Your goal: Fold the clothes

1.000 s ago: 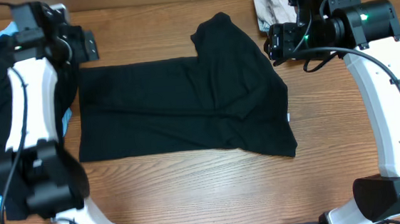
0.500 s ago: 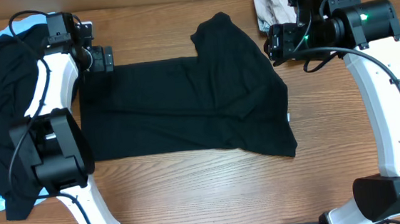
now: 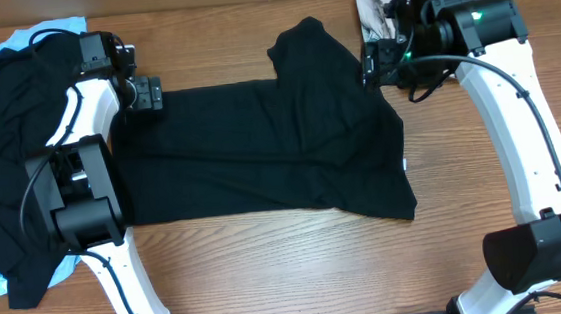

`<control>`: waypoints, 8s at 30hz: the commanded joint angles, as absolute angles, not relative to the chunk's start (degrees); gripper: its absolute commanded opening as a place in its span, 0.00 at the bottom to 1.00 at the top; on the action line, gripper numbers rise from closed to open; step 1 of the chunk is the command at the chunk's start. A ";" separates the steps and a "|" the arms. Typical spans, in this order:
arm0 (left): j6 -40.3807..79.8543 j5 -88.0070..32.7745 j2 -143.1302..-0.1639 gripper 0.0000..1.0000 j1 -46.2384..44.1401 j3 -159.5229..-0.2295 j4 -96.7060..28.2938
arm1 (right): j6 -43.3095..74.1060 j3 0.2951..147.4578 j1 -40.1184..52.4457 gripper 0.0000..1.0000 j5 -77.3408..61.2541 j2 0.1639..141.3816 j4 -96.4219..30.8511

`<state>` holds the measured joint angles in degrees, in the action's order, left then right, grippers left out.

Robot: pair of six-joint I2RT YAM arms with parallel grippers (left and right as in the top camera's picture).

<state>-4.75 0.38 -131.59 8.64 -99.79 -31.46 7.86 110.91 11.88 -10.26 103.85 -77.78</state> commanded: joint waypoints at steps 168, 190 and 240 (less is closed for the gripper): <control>4.54 4.82 -141.53 0.04 8.88 -124.27 -60.23 | 11.09 110.96 16.01 0.80 -10.59 103.74 -70.48; 4.49 4.43 -141.53 0.04 8.32 -140.38 -79.50 | 11.09 110.96 16.01 0.81 -10.57 103.74 -62.33; 4.34 0.19 -139.37 0.04 2.24 -140.42 -82.19 | 7.81 110.98 13.89 0.75 -14.55 140.25 -17.08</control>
